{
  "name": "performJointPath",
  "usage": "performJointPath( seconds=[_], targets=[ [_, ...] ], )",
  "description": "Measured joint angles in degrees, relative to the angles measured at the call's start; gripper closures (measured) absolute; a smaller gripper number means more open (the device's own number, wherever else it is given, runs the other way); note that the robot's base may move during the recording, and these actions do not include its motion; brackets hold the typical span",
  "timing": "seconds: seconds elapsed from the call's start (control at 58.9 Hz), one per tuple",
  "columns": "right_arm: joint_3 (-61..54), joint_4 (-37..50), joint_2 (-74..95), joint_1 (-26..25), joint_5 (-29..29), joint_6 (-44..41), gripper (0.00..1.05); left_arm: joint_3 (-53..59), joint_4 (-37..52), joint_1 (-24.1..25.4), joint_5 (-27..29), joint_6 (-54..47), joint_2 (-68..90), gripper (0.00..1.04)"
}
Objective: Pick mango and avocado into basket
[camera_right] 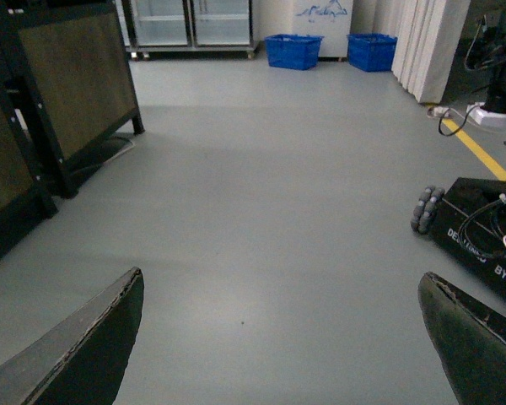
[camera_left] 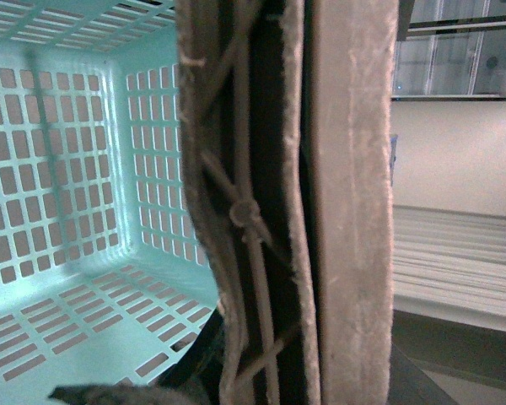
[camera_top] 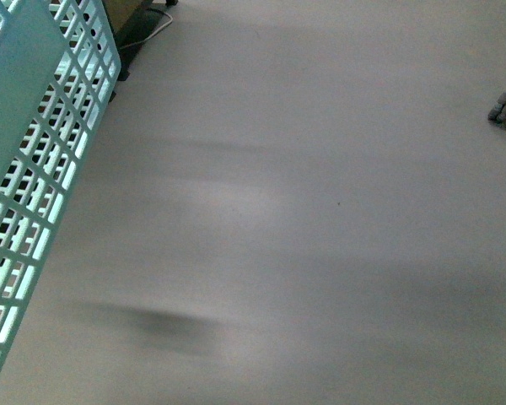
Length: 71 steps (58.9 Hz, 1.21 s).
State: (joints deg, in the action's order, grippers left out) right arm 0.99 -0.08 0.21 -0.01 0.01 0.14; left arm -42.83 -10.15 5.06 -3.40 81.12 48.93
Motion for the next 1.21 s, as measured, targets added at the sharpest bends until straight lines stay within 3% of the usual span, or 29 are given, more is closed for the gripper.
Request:
performJointPath(
  seconds=[1.205],
  targets=[
    [0.0, 0.0, 0.0, 0.0, 0.0, 0.0, 0.09, 0.0, 0.0, 0.0, 0.0, 0.0, 0.0, 0.89]
  ],
)
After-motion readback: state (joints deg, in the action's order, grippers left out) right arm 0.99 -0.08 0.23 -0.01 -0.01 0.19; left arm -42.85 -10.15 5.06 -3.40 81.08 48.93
